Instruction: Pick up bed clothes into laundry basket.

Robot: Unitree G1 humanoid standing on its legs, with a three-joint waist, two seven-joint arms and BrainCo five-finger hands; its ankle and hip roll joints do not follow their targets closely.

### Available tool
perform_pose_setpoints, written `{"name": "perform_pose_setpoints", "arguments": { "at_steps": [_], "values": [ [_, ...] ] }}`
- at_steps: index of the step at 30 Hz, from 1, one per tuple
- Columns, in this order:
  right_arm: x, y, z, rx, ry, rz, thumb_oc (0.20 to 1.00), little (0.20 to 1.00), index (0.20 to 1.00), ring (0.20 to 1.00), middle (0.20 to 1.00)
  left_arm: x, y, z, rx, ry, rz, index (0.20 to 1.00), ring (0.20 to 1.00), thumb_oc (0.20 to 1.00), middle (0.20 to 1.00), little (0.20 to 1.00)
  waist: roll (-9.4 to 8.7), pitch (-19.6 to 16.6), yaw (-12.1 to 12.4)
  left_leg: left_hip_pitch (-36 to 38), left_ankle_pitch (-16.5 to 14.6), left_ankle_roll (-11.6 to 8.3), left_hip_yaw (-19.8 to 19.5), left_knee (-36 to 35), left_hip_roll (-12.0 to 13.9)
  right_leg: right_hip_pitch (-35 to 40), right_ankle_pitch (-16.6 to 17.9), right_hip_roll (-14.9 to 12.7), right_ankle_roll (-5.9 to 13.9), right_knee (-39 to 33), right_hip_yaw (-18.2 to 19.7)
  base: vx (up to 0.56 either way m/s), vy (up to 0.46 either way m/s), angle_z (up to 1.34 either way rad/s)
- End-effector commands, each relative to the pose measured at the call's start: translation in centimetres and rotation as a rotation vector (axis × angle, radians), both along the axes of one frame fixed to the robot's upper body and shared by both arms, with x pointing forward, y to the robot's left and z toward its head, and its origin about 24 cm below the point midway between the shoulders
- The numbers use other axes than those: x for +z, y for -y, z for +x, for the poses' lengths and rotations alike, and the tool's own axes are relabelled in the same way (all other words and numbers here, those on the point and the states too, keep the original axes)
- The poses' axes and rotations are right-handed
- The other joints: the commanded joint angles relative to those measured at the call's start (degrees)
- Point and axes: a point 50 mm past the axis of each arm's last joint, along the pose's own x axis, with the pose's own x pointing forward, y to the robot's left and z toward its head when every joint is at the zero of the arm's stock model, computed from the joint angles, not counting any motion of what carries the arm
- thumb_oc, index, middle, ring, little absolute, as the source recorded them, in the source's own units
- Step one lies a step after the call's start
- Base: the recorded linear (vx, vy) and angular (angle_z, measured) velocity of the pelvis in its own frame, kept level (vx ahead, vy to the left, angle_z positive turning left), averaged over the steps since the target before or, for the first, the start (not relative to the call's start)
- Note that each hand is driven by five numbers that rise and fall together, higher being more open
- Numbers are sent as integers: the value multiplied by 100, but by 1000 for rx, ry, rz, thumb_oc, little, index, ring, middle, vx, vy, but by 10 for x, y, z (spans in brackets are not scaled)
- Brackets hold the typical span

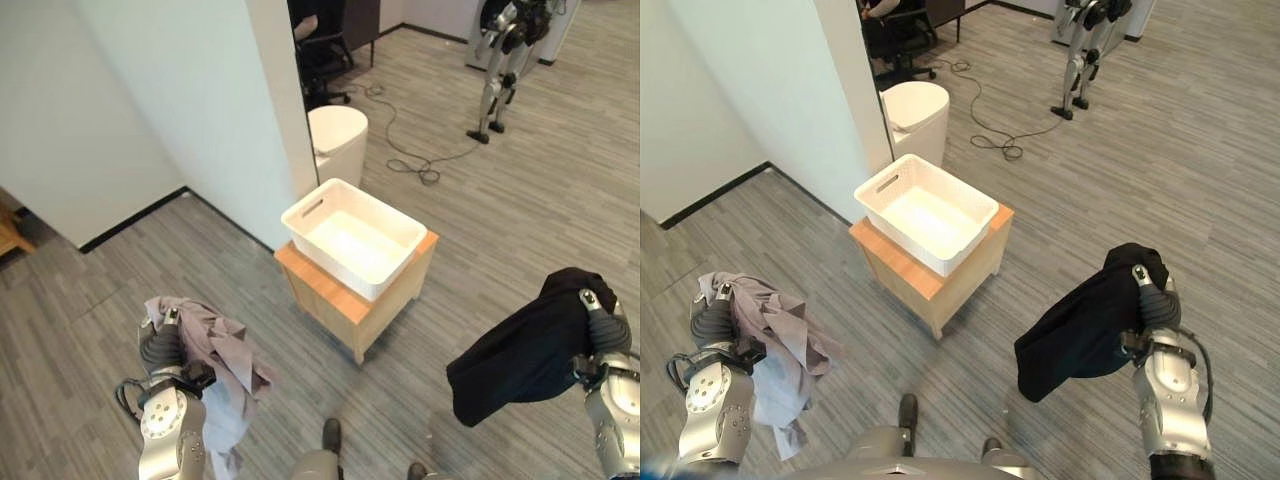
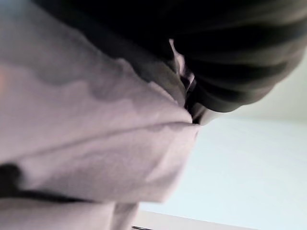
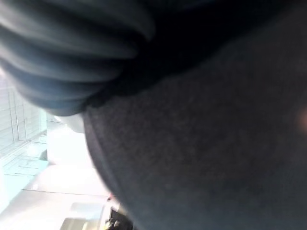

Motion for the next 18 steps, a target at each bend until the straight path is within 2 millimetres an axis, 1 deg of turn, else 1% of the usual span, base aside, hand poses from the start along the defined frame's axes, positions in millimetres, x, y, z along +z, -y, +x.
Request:
{"name": "perform_pose_setpoints", "arguments": {
  "at_steps": [1, 2, 3, 4, 6, 7, 8, 9, 10, 11, 12, 13, 14, 15, 16, 17, 18],
  "values": [
    [60, 13, 34, 50, 95, -237, 200, 200, 200, 200, 200, 48, -9, 11, -59, 172, 166, 200, 200, 200, 200, 200, -163, -268, 195, -29, -384, -67, -80, 438, 161, -773, 601, -543, 193, 1884, 102, 50, 203, -19],
    [66, 21, 39, 42, 79, -270, 200, 200, 200, 200, 200, 51, -6, 14, -82, 182, 172, 200, 200, 200, 200, 200, -139, -184, 204, 38, -369, -17, -102, 383, 150, -1046, 761, -540, 198, 2289, 242, 83, 241, -20],
    [71, 30, 42, 27, 41, -313, 200, 200, 200, 200, 200, 53, -4, 17, -119, 177, 190, 200, 200, 200, 200, 200, -127, -133, 187, 93, -383, -6, -178, 345, 166, -1191, 821, -495, 191, 2452, 346, 65, 137, 16],
    [75, 42, 45, 10, -6, -341, 200, 200, 200, 200, 200, 52, 1, 21, -163, 169, 195, 200, 200, 200, 200, 200, -136, -99, 200, 116, -394, -2, -246, 318, 172, -1298, 770, -445, 162, 2445, 431, 99, 78, 23],
    [82, 53, 52, 4, -50, -356, 200, 200, 200, 200, 200, 49, 8, 23, -211, 162, 180, 200, 200, 200, 200, 200, -146, -79, 196, 187, -395, -7, -343, 219, 179, -1495, 573, -228, 132, 2126, 500, 122, 18, 28],
    [87, 60, 56, -5, -65, -345, 200, 200, 200, 200, 200, 47, 12, 24, -235, 159, 167, 200, 200, 200, 200, 200, -154, -79, 169, 228, -380, -25, -397, 150, 181, -1571, 421, -44, 120, 1823, 587, 164, -14, 22],
    [91, 66, 60, -21, -79, -330, 200, 200, 200, 200, 200, 44, 15, 26, -249, 152, 155, 200, 200, 200, 200, 200, -168, -61, 131, 300, -396, -46, -464, 86, 175, -1573, 340, 130, 121, 1430, 683, 229, -73, 22],
    [98, 79, 60, -63, -106, -333, 200, 200, 200, 200, 200, 39, 16, 28, -257, 126, 148, 200, 200, 200, 200, 200, -311, -48, 136, 365, -419, -59, -627, 86, 95, -1520, 377, 335, 76, 872, 889, 178, -67, 16],
    [99, 79, 61, -62, -104, -334, 200, 200, 200, 200, 200, 39, 16, 28, -255, 127, 147, 200, 200, 200, 200, 200, -302, -20, 112, 391, -425, -59, -646, 90, 96, -1462, 396, 334, 75, 822, 867, 156, -118, 49],
    [122, 89, 67, -98, -126, -380, 200, 200, 200, 200, 200, 34, 19, 27, -269, 118, 123, 200, 200, 200, 200, 200, -411, -47, 248, 393, -430, -78, -664, 50, 89, -1262, 422, 330, 115, 562, 784, 71, -103, 72],
    [138, 96, 68, -133, -135, -418, 200, 200, 200, 200, 200, 29, 22, 22, -276, 111, 102, 200, 200, 200, 200, 200, -467, -84, 347, 392, -426, -92, -664, -21, 119, -1176, 403, 345, 107, 395, 738, 94, -126, 77],
    [150, 97, 73, -139, -131, -443, 200, 200, 200, 200, 200, 27, 23, 20, -278, 110, 85, 200, 200, 200, 200, 200, -488, -105, 400, 393, -406, -106, -665, -31, 129, -1112, 418, 338, 84, 281, 697, 79, -93, 63],
    [166, 94, 80, -147, -129, -483, 200, 200, 200, 200, 200, 19, 24, 16, -270, 90, 47, 200, 200, 200, 200, 200, -503, -115, 401, 393, -386, -122, -684, -36, 132, -1029, 450, 346, 49, 151, 656, 128, -92, 41],
    [187, 90, 88, -154, -118, -539, 200, 200, 200, 200, 200, 10, 27, 11, -286, 56, 24, 200, 200, 200, 200, 200, -567, -179, 479, 397, -359, -149, -736, -99, 159, -916, 429, 397, 2, 20, 607, 105, -70, 38],
    [190, 88, 90, -149, -115, -544, 200, 200, 200, 200, 200, 10, 27, 11, -280, 57, 19, 200, 200, 200, 200, 200, -539, -176, 433, 403, -354, -150, -746, -108, 160, -904, 433, 398, 0, 7, 596, 93, -62, 21],
    [201, 88, 90, -173, -109, -577, 200, 200, 200, 200, 200, 8, 26, 8, -287, 39, 23, 200, 200, 200, 200, 200, -581, -198, 492, 392, -335, -166, -777, -138, 180, -871, 422, 418, -12, -44, 542, 27, -40, 25],
    [212, 84, 94, -173, -107, -614, 200, 200, 200, 200, 200, 7, 25, 6, -288, 27, 29, 200, 200, 200, 200, 200, -597, -199, 506, 381, -307, -178, -812, -179, 197, -857, 427, 430, -23, -80, 493, 32, -52, 19]
  ]
}}
